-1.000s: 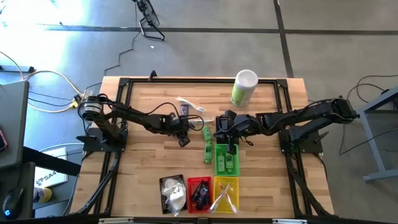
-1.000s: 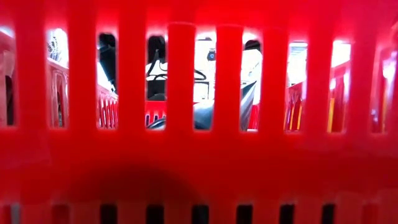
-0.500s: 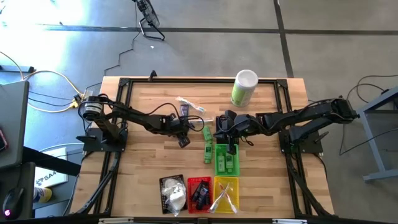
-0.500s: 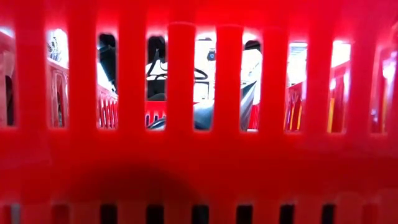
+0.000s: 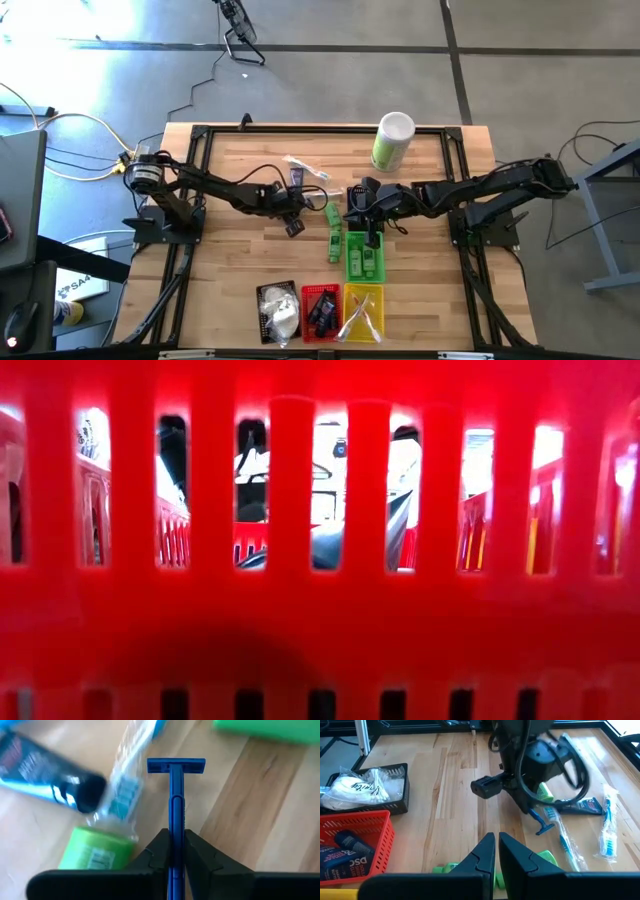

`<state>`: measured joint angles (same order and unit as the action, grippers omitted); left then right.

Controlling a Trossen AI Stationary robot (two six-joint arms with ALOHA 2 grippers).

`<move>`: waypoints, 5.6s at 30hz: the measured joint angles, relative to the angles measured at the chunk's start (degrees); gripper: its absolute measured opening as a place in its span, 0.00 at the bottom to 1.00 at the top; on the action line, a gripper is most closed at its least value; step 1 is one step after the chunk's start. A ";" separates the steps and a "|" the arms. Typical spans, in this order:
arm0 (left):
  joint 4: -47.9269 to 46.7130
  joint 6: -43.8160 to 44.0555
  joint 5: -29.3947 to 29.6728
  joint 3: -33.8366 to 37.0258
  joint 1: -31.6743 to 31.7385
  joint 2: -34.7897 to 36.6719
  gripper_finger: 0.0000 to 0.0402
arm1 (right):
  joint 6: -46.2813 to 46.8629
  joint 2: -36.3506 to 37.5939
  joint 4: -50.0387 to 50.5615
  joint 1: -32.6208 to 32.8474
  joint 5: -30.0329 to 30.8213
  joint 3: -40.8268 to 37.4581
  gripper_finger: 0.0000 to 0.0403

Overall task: Pick & Place Travel size toiletries
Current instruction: Put the blue razor into the top black bin

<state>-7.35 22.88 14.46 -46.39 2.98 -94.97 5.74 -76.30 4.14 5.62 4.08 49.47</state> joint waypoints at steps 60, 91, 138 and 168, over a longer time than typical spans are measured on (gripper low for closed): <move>38.19 -21.39 -29.02 -0.15 4.13 23.82 0.09 | -11.44 -2.29 -30.43 -2.36 4.58 -0.02 0.32; 42.40 -21.08 -27.10 -0.15 4.13 18.77 0.09 | -7.02 -10.28 -41.09 -4.65 1.79 -0.02 0.23; 35.21 -22.60 -26.91 -0.15 4.15 22.90 0.33 | -6.80 -5.74 -29.46 -4.61 6.16 0.00 0.09; 25.42 -22.62 -21.18 -0.15 4.15 23.69 0.33 | 22.11 -0.10 19.71 -4.61 7.54 -0.02 0.09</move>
<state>18.07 0.25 -6.72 -46.54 7.14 -71.29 27.85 -76.40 23.85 1.02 11.62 49.45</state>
